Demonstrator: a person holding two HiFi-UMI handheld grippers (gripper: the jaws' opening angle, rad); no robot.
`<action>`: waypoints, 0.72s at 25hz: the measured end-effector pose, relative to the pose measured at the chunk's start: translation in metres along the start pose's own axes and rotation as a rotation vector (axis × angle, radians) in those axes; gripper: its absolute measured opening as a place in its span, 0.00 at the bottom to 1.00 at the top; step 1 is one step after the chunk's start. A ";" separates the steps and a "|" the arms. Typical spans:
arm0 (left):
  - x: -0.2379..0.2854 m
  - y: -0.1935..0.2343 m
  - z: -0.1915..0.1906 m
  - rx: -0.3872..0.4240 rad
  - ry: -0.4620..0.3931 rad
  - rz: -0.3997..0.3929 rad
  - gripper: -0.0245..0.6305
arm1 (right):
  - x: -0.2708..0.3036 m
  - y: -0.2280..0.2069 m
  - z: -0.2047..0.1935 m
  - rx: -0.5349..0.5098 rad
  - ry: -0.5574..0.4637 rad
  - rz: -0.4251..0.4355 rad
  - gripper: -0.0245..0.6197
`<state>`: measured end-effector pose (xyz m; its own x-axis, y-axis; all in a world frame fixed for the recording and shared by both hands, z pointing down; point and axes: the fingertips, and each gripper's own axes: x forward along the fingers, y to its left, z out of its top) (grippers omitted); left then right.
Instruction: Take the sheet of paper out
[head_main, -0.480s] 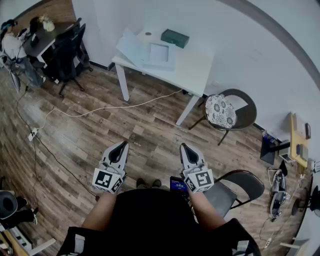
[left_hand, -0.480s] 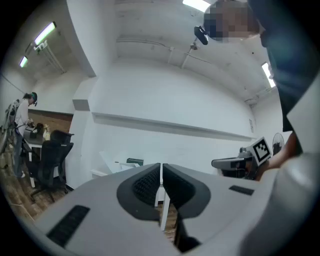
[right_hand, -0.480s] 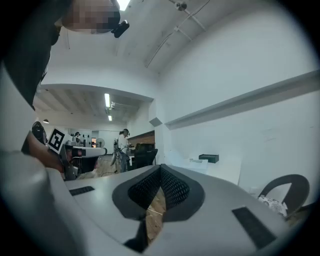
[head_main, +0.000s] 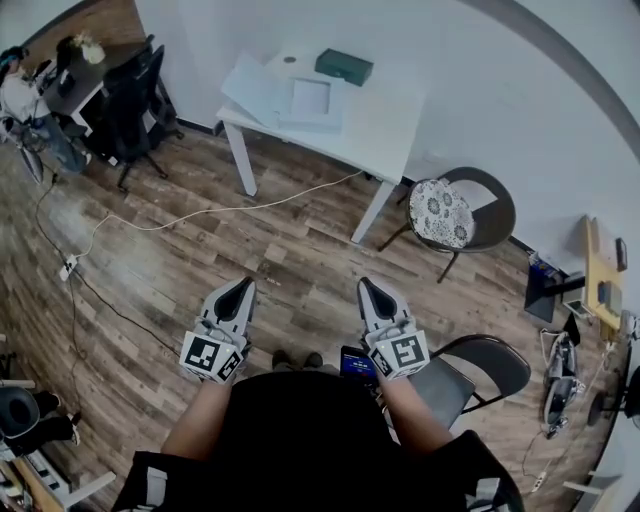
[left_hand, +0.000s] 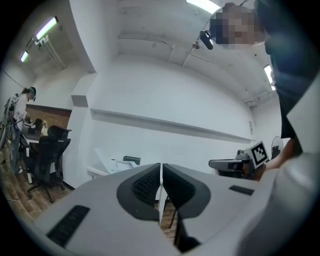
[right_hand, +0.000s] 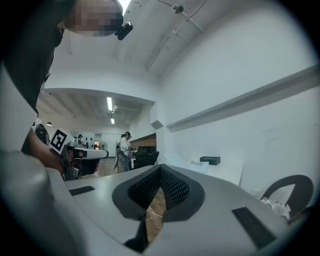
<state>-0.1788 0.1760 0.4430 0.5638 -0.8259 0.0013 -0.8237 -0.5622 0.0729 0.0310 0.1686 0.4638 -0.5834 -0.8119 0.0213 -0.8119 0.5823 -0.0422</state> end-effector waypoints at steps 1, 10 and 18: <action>0.002 -0.002 -0.001 -0.006 0.002 0.002 0.04 | -0.001 -0.004 -0.001 0.003 0.001 -0.004 0.05; 0.019 -0.010 -0.005 -0.016 0.022 0.030 0.04 | -0.012 -0.029 -0.006 0.040 -0.012 0.000 0.05; 0.033 -0.018 -0.006 -0.006 0.026 0.032 0.04 | -0.026 -0.064 -0.013 0.063 -0.021 -0.028 0.05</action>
<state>-0.1449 0.1586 0.4480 0.5384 -0.8422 0.0299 -0.8412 -0.5350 0.0784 0.0978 0.1532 0.4789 -0.5596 -0.8287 0.0028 -0.8243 0.5563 -0.1051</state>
